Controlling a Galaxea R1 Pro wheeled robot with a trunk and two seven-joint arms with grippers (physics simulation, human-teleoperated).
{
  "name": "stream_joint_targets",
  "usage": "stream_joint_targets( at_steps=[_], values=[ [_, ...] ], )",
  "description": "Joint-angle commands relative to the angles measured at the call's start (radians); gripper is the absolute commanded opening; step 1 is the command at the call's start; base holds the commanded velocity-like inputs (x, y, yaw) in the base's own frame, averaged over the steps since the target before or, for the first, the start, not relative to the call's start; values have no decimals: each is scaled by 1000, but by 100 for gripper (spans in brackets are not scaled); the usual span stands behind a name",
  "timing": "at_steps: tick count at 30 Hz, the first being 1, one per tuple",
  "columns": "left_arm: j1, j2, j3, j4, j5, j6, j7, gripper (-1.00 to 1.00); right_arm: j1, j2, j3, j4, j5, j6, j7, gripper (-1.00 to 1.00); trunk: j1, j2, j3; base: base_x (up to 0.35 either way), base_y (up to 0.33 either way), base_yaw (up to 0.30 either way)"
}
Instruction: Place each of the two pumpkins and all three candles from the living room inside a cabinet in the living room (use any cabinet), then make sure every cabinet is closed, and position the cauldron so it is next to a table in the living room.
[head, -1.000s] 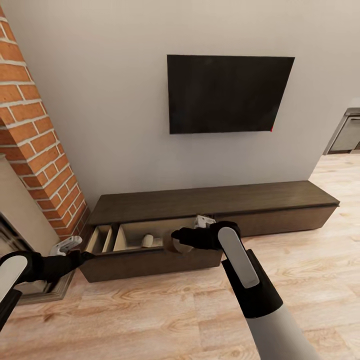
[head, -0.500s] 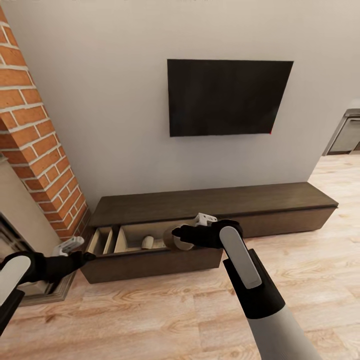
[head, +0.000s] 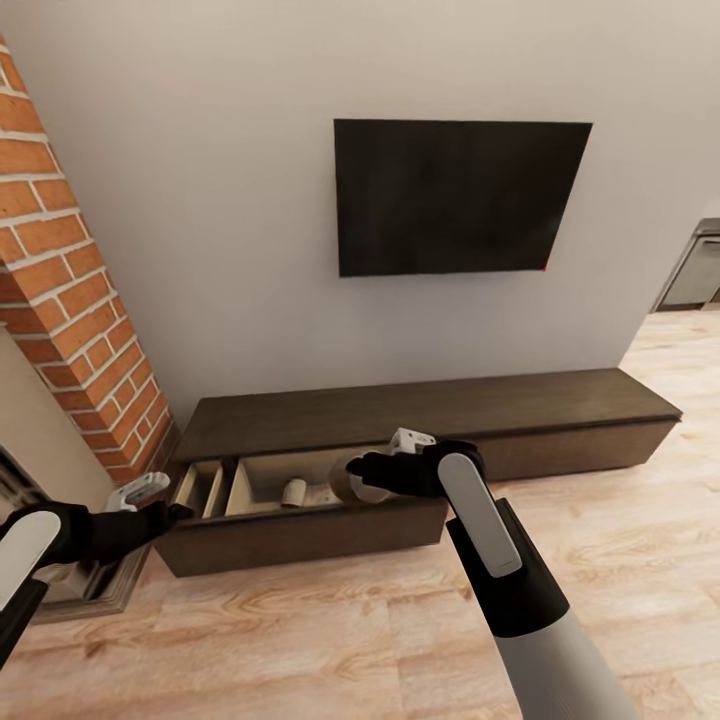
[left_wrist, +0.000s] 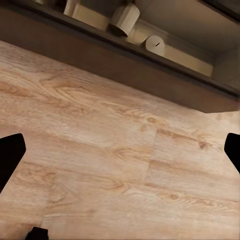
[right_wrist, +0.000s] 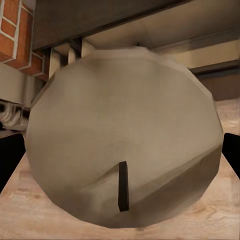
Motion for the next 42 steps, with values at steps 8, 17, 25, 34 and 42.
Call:
stream_joint_targets(
  at_steps=[8, 17, 25, 34, 42],
  values=[
    [-1, -1, -1, -1, 10, 2, 10, 100, -1, 0, 0, 0, -10, 2, -10, -100, 0, -1, -1, 265, -4, 0],
    [-1, -1, -1, -2, 10, 2, 10, 100, -1, 0, 3, 16, -7, -39, -36, -100, 0, -1, -1, 266, -104, 0],
    [-1, -1, 0, -2, 10, 2, 10, 100, -1, 1, 26, 94, -7, -98, -165, -100, 0, -1, -1, 265, -133, 0],
    [-1, 0, 6, -2, 10, 2, 10, 100, -1, 2, 43, 131, -9, -111, -171, -100, 0, -1, -1, 258, 18, 0],
    [-1, 1, 7, -2, 10, 2, 11, 100, -1, 7, 46, 176, -11, -112, -174, -100, 0, -1, -1, 194, 119, 0]
  ],
)
